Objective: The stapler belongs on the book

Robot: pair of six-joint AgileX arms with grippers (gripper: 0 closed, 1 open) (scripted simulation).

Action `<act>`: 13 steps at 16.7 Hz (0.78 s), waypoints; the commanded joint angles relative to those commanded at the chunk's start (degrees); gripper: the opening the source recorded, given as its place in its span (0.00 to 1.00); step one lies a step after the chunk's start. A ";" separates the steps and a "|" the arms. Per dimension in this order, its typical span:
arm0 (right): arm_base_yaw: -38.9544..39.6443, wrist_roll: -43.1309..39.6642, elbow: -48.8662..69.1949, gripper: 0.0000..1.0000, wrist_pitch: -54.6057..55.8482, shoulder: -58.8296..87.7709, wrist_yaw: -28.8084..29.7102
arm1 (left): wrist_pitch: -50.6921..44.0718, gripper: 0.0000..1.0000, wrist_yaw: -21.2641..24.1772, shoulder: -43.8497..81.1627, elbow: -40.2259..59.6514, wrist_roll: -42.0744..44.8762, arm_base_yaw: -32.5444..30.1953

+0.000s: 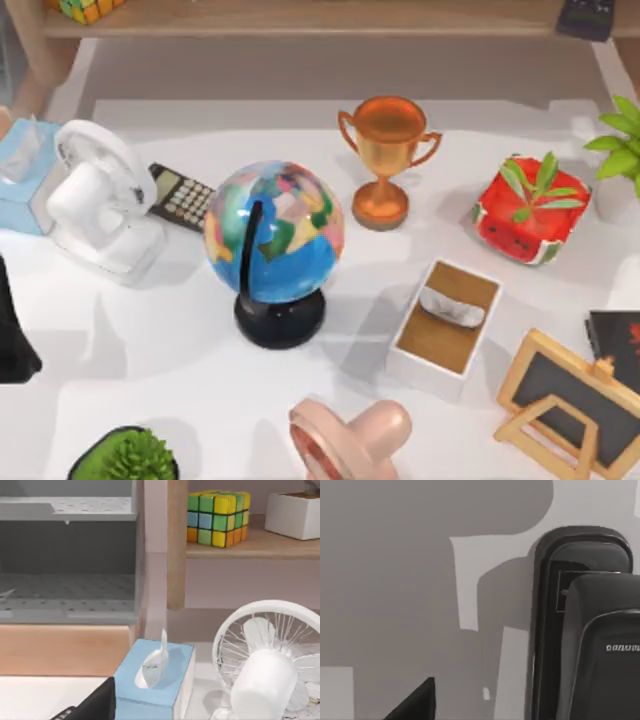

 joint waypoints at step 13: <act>0.25 0.16 0.00 0.47 0.91 0.92 -0.05 | 0.00 1.00 0.00 0.00 0.00 0.00 0.00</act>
